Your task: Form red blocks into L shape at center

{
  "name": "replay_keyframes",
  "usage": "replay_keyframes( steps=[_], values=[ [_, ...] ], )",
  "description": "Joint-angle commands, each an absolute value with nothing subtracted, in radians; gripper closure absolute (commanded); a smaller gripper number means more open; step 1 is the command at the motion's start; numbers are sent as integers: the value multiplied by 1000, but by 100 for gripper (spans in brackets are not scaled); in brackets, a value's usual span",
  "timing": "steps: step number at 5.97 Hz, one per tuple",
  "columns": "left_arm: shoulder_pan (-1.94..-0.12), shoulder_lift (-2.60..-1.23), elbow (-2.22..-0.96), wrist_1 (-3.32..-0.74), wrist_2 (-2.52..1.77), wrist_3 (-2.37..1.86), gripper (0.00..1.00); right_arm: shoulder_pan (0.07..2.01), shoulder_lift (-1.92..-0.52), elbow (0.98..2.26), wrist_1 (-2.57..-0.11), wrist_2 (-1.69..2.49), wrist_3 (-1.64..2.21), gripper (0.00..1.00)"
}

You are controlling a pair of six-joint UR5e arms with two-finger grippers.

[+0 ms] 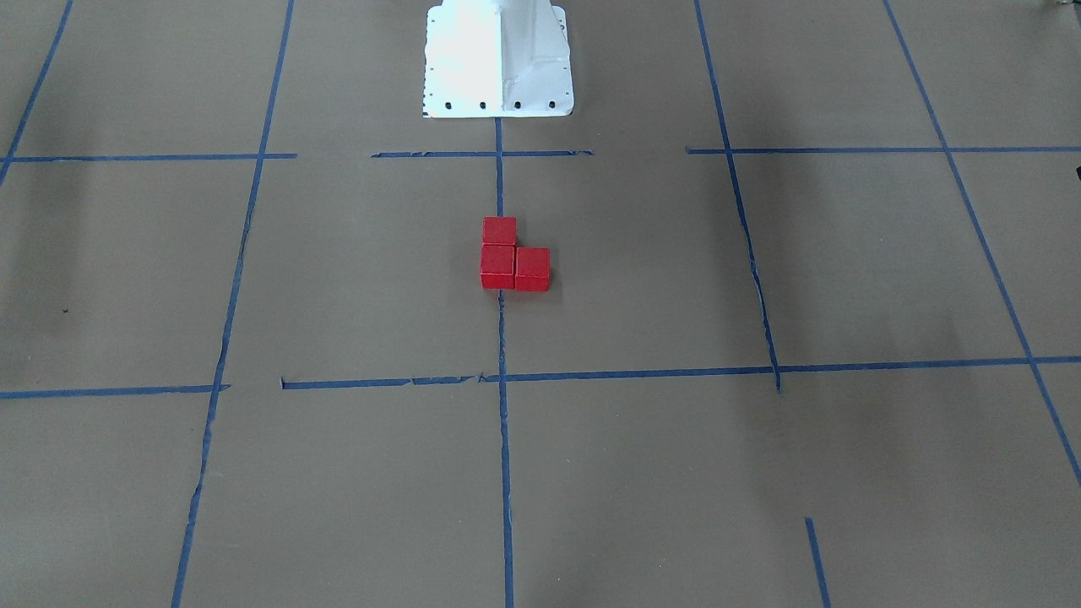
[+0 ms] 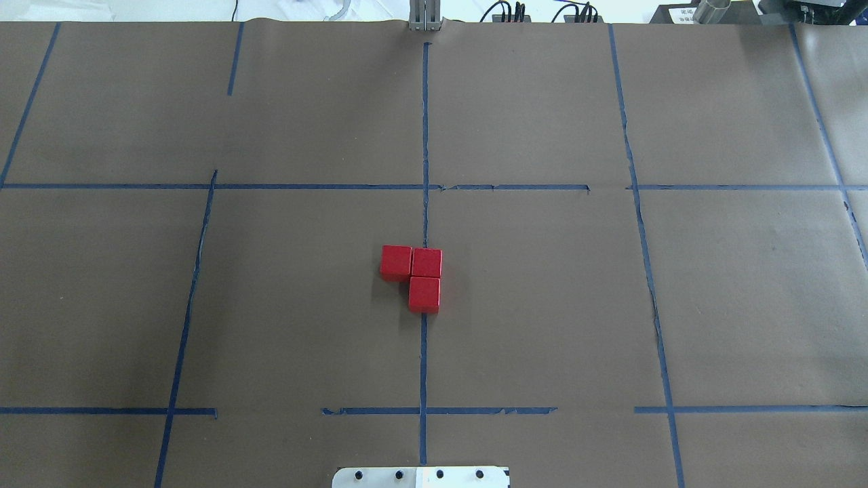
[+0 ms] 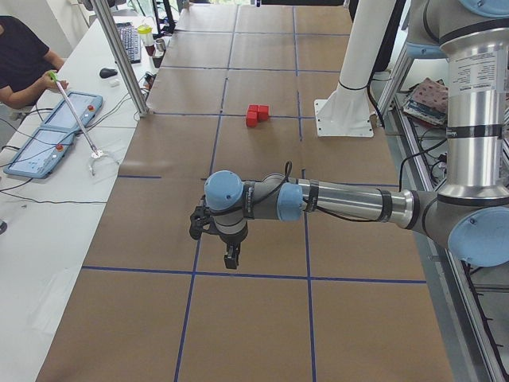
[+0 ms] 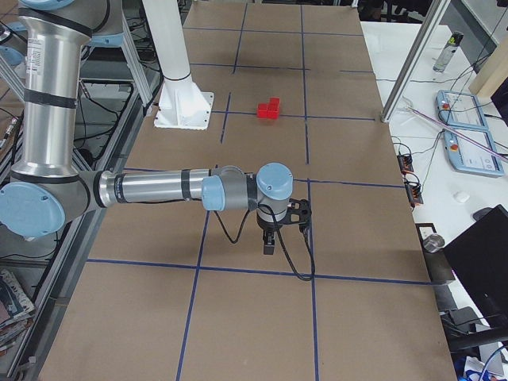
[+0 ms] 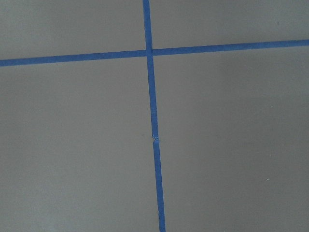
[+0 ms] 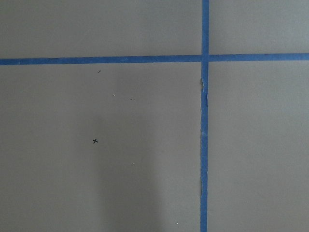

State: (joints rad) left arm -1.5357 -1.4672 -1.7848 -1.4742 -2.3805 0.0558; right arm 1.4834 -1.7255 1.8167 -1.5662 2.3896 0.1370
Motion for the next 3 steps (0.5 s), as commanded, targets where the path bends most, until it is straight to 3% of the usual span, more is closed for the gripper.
replay_keyframes(
  steps=[1, 3],
  values=[
    [-1534, -1468, -1805, -1474, -2382, 58, 0, 1485, -1729, 1819, -1566, 2390, 137, 0],
    [-1534, -1474, -1813, -1474, -2378, 57, 0, 1485, -1732, 1816, -1565, 2390, 137, 0]
  ],
)
